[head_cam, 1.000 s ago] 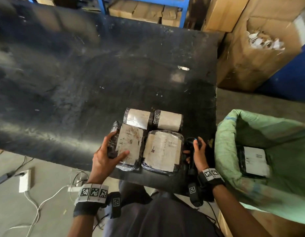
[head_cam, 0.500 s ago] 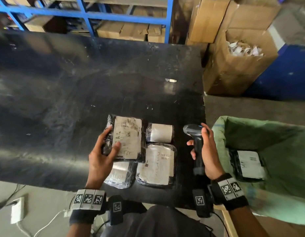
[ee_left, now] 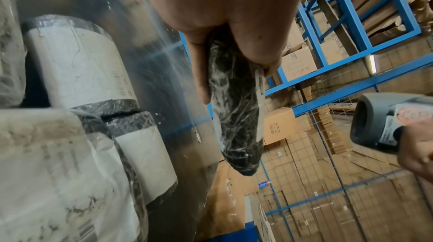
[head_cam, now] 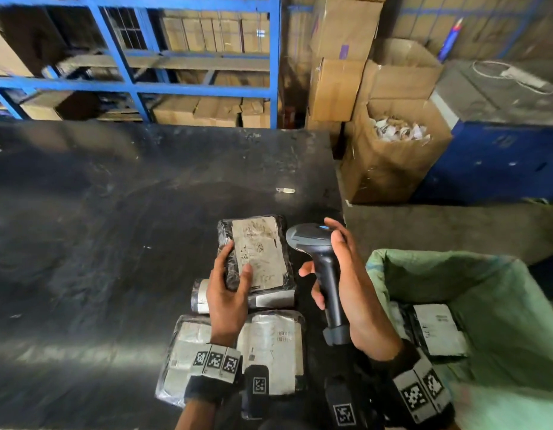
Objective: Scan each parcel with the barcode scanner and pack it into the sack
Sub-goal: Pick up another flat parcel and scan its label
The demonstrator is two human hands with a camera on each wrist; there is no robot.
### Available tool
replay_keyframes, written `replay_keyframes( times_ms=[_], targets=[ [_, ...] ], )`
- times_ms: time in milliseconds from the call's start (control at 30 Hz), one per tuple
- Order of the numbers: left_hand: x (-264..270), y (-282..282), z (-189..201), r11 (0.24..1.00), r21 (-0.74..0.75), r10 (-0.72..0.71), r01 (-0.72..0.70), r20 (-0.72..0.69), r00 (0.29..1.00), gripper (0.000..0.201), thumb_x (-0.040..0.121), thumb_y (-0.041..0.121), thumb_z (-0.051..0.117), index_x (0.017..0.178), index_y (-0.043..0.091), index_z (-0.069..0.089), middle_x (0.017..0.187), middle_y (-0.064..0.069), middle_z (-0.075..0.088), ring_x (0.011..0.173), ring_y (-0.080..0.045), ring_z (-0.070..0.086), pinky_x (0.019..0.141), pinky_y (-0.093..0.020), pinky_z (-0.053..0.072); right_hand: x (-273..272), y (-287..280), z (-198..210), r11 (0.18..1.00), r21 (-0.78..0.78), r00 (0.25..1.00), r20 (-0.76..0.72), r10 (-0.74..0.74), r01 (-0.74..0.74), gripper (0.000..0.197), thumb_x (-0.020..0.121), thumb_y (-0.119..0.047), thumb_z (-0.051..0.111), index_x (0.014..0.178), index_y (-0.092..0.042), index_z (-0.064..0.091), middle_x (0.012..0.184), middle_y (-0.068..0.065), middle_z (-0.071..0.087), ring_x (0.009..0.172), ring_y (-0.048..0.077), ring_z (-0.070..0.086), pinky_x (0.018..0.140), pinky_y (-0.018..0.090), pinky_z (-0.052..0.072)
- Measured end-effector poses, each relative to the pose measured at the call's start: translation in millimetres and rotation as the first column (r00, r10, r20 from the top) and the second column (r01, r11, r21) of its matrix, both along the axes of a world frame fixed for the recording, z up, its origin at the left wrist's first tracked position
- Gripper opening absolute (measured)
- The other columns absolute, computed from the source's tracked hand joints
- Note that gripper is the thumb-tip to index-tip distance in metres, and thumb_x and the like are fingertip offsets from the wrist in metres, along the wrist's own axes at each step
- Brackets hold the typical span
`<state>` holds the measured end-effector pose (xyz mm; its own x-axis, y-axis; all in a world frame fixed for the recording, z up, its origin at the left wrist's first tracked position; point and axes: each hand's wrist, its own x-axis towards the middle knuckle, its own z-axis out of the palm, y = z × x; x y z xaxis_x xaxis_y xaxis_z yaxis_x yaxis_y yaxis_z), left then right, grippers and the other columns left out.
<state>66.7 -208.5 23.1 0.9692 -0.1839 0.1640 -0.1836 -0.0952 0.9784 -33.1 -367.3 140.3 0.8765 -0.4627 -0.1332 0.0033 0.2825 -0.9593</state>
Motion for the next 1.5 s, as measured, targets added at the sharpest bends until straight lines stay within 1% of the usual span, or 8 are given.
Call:
replay_keyframes(
  times_ms=[233, 500, 667, 833, 967, 1033, 1333, 1500],
  targets=[
    [0, -7, -11, 0.995, 0.084, 0.052, -0.054, 0.02, 0.998, 0.055, 0.094, 0.035, 0.067, 0.145, 0.035, 0.047, 0.131, -0.002, 0.061, 0.113, -0.01, 0.064, 0.088, -0.024, 0.059, 1, -4, 8, 1.0, 0.017, 1.0, -0.021, 0.022, -0.022, 0.049, 0.085, -0.063, 0.05, 0.129, -0.042, 0.049, 0.111, 0.024, 0.062, 0.067, 0.019, 0.06, 0.037, 0.023, 0.041],
    [-8, -11, -9, 0.991, 0.125, 0.057, -0.056, -0.001, 0.998, 0.052, 0.096, 0.019, 0.067, 0.145, 0.02, 0.05, 0.125, -0.008, 0.058, 0.104, 0.023, 0.053, 0.075, 0.004, 0.044, -3, -7, 6, 0.993, 0.067, 0.996, 0.014, 0.091, -0.092, 0.068, 0.074, -0.074, 0.059, 0.132, -0.041, 0.049, 0.116, 0.018, 0.065, 0.075, 0.023, 0.066, 0.037, 0.024, 0.044],
    [-8, -5, -10, 0.994, 0.086, 0.068, -0.067, -0.02, 0.997, 0.052, 0.095, 0.026, 0.068, 0.144, 0.028, 0.05, 0.128, -0.006, 0.062, 0.112, 0.003, 0.062, 0.08, -0.003, 0.049, -6, -15, -10, 0.99, 0.07, 0.99, -0.067, 0.125, -0.12, 0.059, 0.077, -0.074, 0.054, 0.128, -0.046, 0.048, 0.103, 0.01, 0.074, 0.079, 0.057, 0.059, 0.035, 0.026, 0.046],
    [-15, 11, -11, 0.992, 0.107, 0.067, -0.065, -0.022, 0.997, 0.052, 0.095, 0.026, 0.068, 0.144, 0.028, 0.05, 0.132, 0.001, 0.06, 0.114, 0.012, 0.059, 0.082, -0.005, 0.052, -27, -24, -59, 0.999, 0.028, 0.959, -0.279, 0.044, -0.038, 0.062, 0.069, -0.083, 0.055, 0.118, -0.044, 0.052, 0.085, 0.011, 0.071, 0.064, 0.039, 0.06, 0.037, 0.024, 0.043],
    [-26, 24, -11, 0.998, 0.042, 0.053, -0.049, -0.104, 0.993, 0.051, 0.096, 0.022, 0.066, 0.143, 0.029, 0.05, 0.133, 0.005, 0.062, 0.115, -0.008, 0.066, 0.081, -0.023, 0.061, -41, -25, -128, 0.997, -0.048, 0.86, -0.504, -0.076, 0.059, 0.037, 0.097, -0.054, 0.044, 0.131, -0.04, 0.042, 0.097, 0.01, 0.071, 0.062, 0.031, 0.064, 0.039, 0.027, 0.041],
    [-33, 28, -10, 0.998, 0.038, 0.051, -0.046, -0.117, 0.992, 0.049, 0.096, 0.018, 0.066, 0.143, 0.025, 0.051, 0.128, 0.01, 0.064, 0.111, 0.0, 0.067, 0.078, -0.019, 0.06, -48, -22, -160, 0.995, -0.052, 0.803, -0.587, -0.101, 0.087, 0.037, 0.099, -0.051, 0.043, 0.132, -0.036, 0.042, 0.1, 0.013, 0.07, 0.06, 0.028, 0.063, 0.038, 0.026, 0.039],
    [-57, 41, -17, 0.999, 0.046, 0.017, -0.009, -0.172, 0.985, 0.05, 0.096, 0.011, 0.063, 0.144, 0.016, 0.05, 0.125, 0.015, 0.063, 0.107, 0.008, 0.066, 0.072, -0.013, 0.058, -50, -4, -239, 0.97, -0.113, 0.794, -0.558, -0.241, 0.215, 0.039, 0.1, -0.044, 0.046, 0.137, -0.037, 0.037, 0.089, 0.007, 0.062, 0.065, 0.028, 0.056, 0.036, 0.024, 0.039],
    [-62, 40, -15, 0.998, 0.061, -0.011, 0.022, -0.176, 0.984, 0.05, 0.096, 0.01, 0.063, 0.144, 0.013, 0.05, 0.127, 0.008, 0.063, 0.108, 0.011, 0.064, 0.071, -0.01, 0.056, -56, 1, -259, 0.977, -0.165, 0.789, -0.577, -0.209, 0.139, 0.043, 0.098, -0.05, 0.045, 0.139, -0.048, 0.031, 0.123, 0.019, 0.063, 0.075, 0.018, 0.067, 0.057, 0.028, 0.054]
  ],
)
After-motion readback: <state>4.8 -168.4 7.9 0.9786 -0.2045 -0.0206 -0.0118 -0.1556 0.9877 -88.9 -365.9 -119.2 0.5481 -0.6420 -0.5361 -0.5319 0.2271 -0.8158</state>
